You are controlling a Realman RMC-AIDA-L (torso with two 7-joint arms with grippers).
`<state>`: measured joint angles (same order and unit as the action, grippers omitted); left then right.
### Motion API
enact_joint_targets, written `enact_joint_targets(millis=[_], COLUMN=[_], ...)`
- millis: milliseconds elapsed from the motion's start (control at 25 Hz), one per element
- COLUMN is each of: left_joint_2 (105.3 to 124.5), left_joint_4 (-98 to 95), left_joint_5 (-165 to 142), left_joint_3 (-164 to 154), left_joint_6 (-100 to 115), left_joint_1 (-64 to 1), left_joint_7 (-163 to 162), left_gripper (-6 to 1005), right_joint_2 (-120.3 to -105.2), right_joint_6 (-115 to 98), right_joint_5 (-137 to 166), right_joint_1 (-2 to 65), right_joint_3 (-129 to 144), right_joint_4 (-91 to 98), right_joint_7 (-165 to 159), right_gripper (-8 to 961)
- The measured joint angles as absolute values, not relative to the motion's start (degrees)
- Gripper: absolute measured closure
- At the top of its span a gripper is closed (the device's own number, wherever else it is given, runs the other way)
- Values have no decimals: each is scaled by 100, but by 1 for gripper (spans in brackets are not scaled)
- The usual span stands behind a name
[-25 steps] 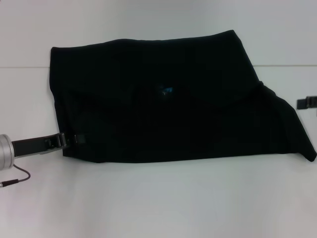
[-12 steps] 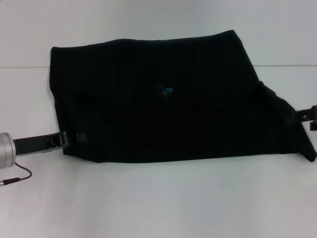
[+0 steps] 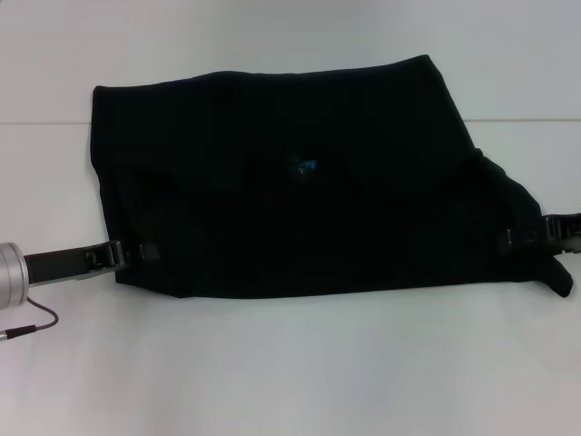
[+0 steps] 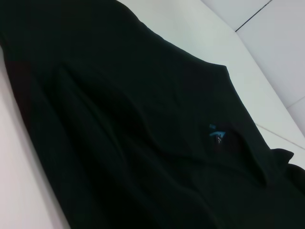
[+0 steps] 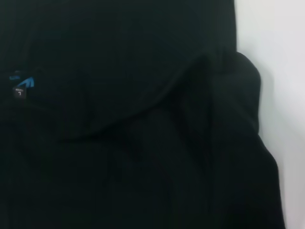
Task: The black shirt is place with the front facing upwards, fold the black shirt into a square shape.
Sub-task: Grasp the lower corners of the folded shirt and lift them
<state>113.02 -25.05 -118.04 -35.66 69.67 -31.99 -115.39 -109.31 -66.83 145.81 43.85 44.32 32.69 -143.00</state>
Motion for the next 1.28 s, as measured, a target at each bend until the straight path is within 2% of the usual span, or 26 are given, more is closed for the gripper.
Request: enact_joint_targets(millis=[160, 400, 480, 920, 1120, 1280], left_joint_2=[11302, 11302, 11302, 11278, 11225, 11168], left_joint_4=[-2505, -2505, -2512, -2510, -2507, -2510], left_joint_5=[-11792, -11769, -11760, -11758, -11751, -11751], left_joint_3=[-3560, -3559, -3555, -3550, -3546, -3542], left_joint_6=[7002, 7088, 7098, 7134, 7309, 7515], left_joint_1=[-3193, -3196, -3197, -3212, -3215, -3217], left_joint_7=[-11540, -11540, -11540, -11540, -11577, -11698], left_gripper=[996, 996, 996, 996, 996, 995], right_joint_2=[-10941, -10976, -10984, -10943, -10914, -10909], right_joint_6=[-6689, -6605, -6599, -6632, -6894, -7364], right_joint_5=[14655, 14826, 14829, 14836, 14811, 14771], right_joint_1=[4414, 4432, 4433, 4449, 4438, 4381], right_joint_3=[4478, 4579, 4605, 4608, 4579, 4470], right_joint_4=[3312, 3336, 3336, 3341, 3505, 3789], right_joint_7=[-14269, -14250, -14250, -14252, -14192, -14029], right_gripper=[22, 200, 436, 686, 910, 923])
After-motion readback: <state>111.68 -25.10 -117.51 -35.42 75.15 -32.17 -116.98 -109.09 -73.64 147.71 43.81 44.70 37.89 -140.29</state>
